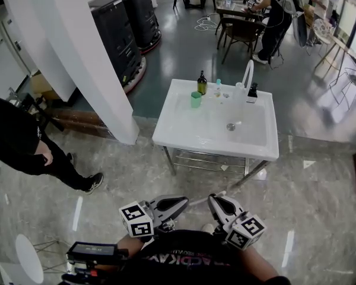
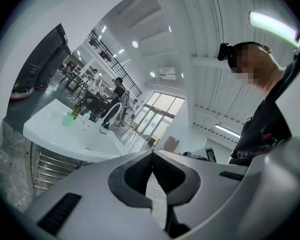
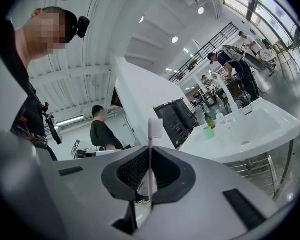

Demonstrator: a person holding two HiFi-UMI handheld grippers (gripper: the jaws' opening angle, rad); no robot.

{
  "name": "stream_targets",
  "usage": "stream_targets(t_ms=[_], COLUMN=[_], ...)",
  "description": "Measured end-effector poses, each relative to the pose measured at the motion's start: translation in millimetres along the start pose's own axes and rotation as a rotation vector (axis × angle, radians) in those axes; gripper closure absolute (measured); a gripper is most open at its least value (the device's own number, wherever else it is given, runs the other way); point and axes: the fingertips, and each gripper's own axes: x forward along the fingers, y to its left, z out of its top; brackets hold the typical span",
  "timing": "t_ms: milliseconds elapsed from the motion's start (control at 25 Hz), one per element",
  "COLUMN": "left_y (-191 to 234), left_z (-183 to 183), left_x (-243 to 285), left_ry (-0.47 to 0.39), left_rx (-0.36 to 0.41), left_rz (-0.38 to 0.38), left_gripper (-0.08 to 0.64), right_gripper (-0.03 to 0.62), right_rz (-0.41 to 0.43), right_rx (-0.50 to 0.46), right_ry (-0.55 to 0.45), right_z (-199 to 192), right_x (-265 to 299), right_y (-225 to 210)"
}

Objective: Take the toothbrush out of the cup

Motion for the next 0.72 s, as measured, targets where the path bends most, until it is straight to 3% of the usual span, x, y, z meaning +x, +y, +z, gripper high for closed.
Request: stream_targets(t_ms=[720], left_y=[-2.7], left_z=[0.9], left_x=[1.7], left_ry=[0.002], left_rx=[0.004], left_rz=[-0.001], left_gripper=[0.552], right_gripper=[0.569], right_rz=[-0.003], right_rx=[-0.006], right_ry=[0.002], right_z=[3.2], right_x=[-2.8], right_y=[-1.2])
